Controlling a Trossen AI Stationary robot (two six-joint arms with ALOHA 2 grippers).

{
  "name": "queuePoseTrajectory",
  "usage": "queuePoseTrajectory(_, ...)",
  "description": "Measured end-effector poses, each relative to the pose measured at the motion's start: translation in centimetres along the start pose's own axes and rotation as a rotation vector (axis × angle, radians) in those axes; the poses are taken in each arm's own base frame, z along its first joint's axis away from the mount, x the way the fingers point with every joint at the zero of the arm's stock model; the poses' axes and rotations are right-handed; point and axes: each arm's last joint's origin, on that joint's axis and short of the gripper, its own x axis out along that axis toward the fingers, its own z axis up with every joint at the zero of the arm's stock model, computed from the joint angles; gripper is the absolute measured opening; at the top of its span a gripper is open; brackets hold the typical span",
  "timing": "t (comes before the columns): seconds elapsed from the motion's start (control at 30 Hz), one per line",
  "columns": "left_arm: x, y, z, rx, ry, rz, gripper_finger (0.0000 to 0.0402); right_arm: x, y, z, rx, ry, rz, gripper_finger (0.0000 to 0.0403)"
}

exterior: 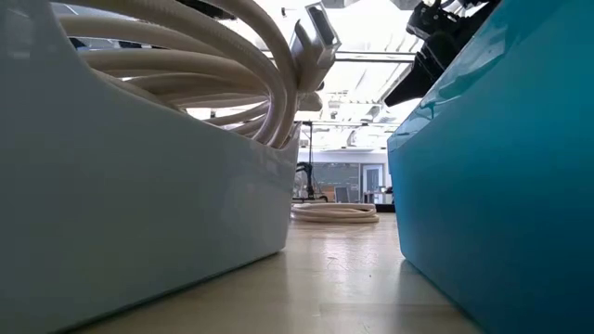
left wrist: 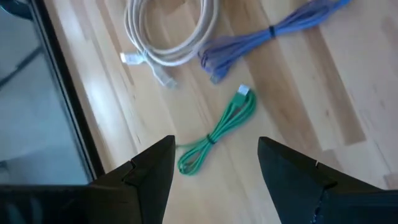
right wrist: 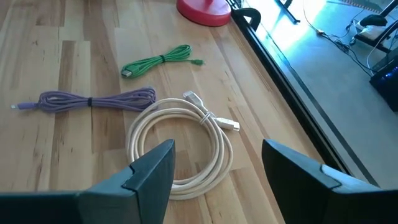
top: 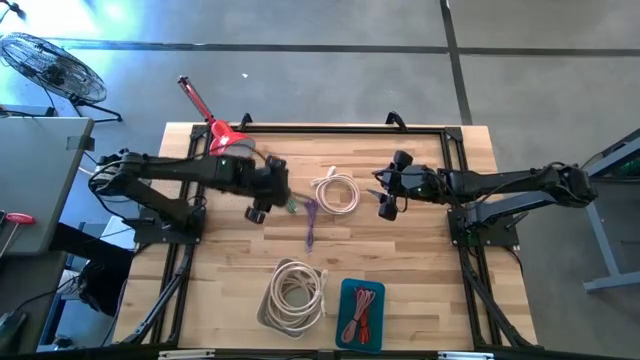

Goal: Pick & Place USB Port
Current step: Put the green USB cable into the blue bin

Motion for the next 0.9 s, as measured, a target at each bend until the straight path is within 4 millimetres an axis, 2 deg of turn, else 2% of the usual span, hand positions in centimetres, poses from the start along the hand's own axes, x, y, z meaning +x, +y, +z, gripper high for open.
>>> queuePoseTrajectory(0.23, 1.2, 2.7, -2.1, -0.031, -0.032, -0.140, 0.0223, 0.0, 0.0, 0.0, -0.022, 0.000, 0.001, 0.0232)
queuePoseTrajectory(0.43, 1.9, 3.5, -2.8, 0.063, -0.084, -0.202, 0.0223, 0.0, 0.1, 0.0, -0.062, 0.001, 0.023, 0.0232)
queuePoseTrajectory(0.7, 4.2, 2.4, -3.6, 0.280, -0.096, -0.189, 0.0223, 0.0, 0.1, -0.1, -0.067, 0.000, 0.040, 0.0232)
queuePoseTrajectory(0.9, 6.8, 1.0, -4.5, 0.372, -0.126, -0.156, 0.0223, 0.0, 0.1, -0.1, -0.068, 0.000, 0.041, 0.0232)
